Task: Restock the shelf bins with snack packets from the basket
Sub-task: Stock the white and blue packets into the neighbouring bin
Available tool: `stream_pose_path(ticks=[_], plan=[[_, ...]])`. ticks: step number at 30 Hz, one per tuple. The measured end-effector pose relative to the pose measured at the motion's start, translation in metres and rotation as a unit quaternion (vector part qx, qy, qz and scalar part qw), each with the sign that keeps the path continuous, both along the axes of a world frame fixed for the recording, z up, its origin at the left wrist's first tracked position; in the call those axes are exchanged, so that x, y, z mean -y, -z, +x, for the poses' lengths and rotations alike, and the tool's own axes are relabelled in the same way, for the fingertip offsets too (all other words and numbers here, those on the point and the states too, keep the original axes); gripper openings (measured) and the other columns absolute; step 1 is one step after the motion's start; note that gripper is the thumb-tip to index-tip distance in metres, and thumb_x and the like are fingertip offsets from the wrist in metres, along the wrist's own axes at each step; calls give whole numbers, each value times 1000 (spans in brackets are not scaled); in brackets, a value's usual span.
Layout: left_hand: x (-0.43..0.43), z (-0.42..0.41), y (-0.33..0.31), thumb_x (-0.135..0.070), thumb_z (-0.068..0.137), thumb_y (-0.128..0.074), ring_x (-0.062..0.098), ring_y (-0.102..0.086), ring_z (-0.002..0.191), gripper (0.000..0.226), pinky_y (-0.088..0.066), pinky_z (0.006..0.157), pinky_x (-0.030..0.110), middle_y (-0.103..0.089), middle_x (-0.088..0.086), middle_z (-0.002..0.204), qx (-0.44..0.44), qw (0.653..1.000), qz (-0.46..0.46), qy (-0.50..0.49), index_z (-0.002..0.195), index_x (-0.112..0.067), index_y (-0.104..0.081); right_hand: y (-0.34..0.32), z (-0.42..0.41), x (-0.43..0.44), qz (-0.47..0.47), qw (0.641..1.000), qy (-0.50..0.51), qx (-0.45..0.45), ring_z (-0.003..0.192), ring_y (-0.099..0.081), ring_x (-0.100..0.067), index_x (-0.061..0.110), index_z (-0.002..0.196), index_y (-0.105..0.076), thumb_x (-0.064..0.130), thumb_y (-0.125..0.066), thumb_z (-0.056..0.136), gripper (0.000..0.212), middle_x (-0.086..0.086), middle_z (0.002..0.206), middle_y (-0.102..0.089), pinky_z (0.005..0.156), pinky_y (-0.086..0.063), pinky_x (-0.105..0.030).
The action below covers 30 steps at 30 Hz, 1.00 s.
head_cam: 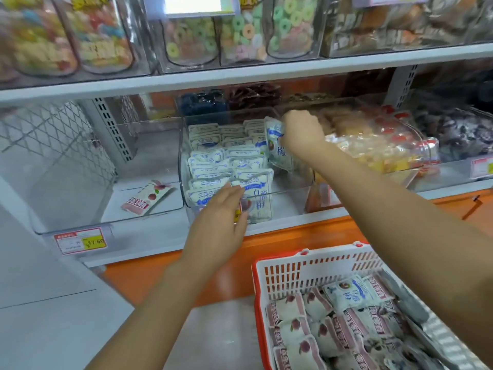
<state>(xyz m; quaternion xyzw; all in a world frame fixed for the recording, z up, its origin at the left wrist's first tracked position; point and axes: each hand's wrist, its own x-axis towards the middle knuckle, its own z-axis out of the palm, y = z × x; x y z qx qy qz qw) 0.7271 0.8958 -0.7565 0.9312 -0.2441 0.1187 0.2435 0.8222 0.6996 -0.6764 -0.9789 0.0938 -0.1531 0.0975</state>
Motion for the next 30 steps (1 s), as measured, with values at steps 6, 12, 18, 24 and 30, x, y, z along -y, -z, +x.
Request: stream_pose_path(ticks=[6, 12, 18, 24, 30], plan=[[-1, 3, 9, -22, 98, -45, 0, -6, 144, 46, -9, 114, 18, -32, -8, 152, -9, 1000, -14, 21, 144, -19, -38, 12, 53, -3, -68, 995, -37, -60, 102, -62, -34, -5, 104, -62, -5, -48, 88, 22, -20, 108, -64, 83, -49, -37], [2, 6, 13, -23, 100, -43, -11, 6, 131, 47, 6, 107, 9, -27, -7, 154, 3, 999, -28, 30, 146, -18, -34, 16, 75, 0, -151, 976, -85, -130, 98, -60, -31, -2, 116, -59, 4, -54, 90, 27, -19, 116, -62, 84, -49, -37], [4, 12, 16, -21, 99, -46, -8, 2, 134, 46, 3, 111, 13, -34, -4, 151, 1, 999, -39, 37, 144, -15, -38, 36, 72, -6, -237, 967, -61, -67, 106, -59, -35, -5, 112, -59, -11, -47, 86, 29, -22, 117, -59, 78, -50, -40], [1, 13, 21, -19, 98, -48, 6, -9, 144, 45, -5, 116, 20, -38, -2, 149, 22, 998, -33, 47, 142, -12, -40, 37, 64, -7, -210, 973, -76, -53, 102, -59, -37, -2, 123, -50, -6, -50, 86, 37, -22, 123, -54, 71, -44, -38], [10, 8, 25, -16, 91, -49, 11, -38, 129, 36, -28, 109, 24, -59, 8, 128, 105, 988, -81, 77, 124, -4, -59, 33, 12, 3, 24, 991, -105, 73, 90, -60, -33, 3, 95, -63, 18, -59, 89, 17, -17, 97, -64, 74, -43, -34]])
